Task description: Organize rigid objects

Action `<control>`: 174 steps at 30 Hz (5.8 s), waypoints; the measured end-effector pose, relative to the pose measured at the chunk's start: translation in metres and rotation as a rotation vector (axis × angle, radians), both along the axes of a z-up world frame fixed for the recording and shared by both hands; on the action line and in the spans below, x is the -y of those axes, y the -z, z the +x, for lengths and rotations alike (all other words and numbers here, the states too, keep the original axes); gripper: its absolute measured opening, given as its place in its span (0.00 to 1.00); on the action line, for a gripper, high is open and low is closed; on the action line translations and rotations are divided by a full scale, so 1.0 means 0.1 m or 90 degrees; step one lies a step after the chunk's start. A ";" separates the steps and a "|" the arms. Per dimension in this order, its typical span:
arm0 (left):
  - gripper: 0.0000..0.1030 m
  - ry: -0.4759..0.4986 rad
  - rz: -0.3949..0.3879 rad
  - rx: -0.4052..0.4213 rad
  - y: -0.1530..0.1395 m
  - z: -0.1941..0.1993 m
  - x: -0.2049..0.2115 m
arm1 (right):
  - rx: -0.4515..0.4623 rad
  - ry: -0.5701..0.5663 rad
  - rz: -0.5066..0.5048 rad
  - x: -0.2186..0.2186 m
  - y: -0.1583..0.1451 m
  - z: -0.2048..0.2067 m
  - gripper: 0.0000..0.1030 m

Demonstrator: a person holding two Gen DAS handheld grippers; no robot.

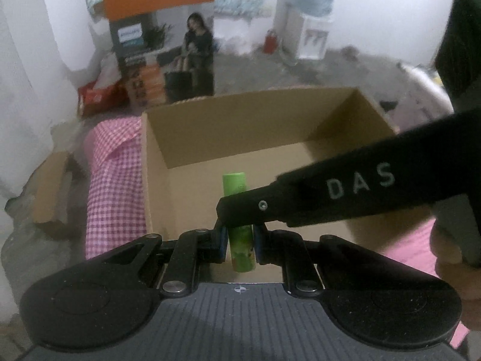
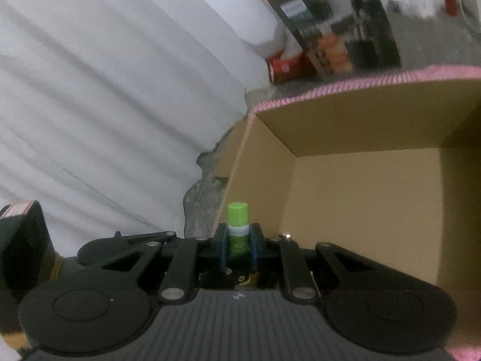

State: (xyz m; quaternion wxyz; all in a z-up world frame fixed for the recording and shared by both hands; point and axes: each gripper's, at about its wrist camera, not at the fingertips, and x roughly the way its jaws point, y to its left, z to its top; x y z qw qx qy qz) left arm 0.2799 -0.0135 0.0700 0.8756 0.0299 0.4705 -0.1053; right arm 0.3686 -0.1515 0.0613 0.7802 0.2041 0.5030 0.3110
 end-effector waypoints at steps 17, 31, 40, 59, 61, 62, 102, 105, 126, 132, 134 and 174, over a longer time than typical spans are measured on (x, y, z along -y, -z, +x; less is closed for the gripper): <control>0.19 -0.024 0.050 -0.008 0.03 0.16 -0.01 | -0.078 0.005 -0.017 -0.15 0.42 0.53 0.18; 0.30 -0.019 0.027 0.060 -0.39 -0.22 -0.02 | -0.010 0.047 -0.003 0.10 -0.11 0.16 0.18; 0.68 0.011 -0.029 0.144 -0.77 -0.98 -0.02 | 0.143 0.087 0.026 0.71 -0.88 -0.86 0.18; 0.95 0.161 -0.140 0.140 -0.12 -2.40 0.21 | 0.316 0.258 -0.054 2.15 -1.09 -3.83 0.24; 0.95 0.174 -0.128 0.143 0.00 -2.48 0.30 | 0.276 0.246 -0.038 2.05 -0.79 -3.85 0.24; 0.94 0.177 -0.124 0.144 0.05 -2.52 0.31 | 0.255 0.241 -0.029 2.00 -0.63 -3.86 0.24; 0.22 0.286 -0.051 0.068 0.72 -2.41 0.91 | 0.058 0.206 0.012 1.34 0.97 -2.97 0.12; 0.22 0.283 -0.055 0.066 0.71 -2.42 0.90 | 0.055 0.209 0.014 1.38 0.95 -2.99 0.12; 0.22 0.287 -0.078 0.084 0.55 -2.76 0.75 | 0.050 0.263 0.016 1.53 0.78 -3.38 0.13; 0.22 0.304 -0.080 0.064 0.58 -2.93 0.74 | 0.024 0.261 -0.017 1.55 0.85 -3.51 0.14; 0.22 0.309 -0.076 0.061 0.59 -2.99 0.74 | 0.016 0.265 -0.032 1.55 0.89 -3.54 0.14; 0.24 0.407 -0.067 -0.047 0.91 -3.19 0.94 | -0.121 0.246 -0.127 1.70 1.26 -4.04 0.13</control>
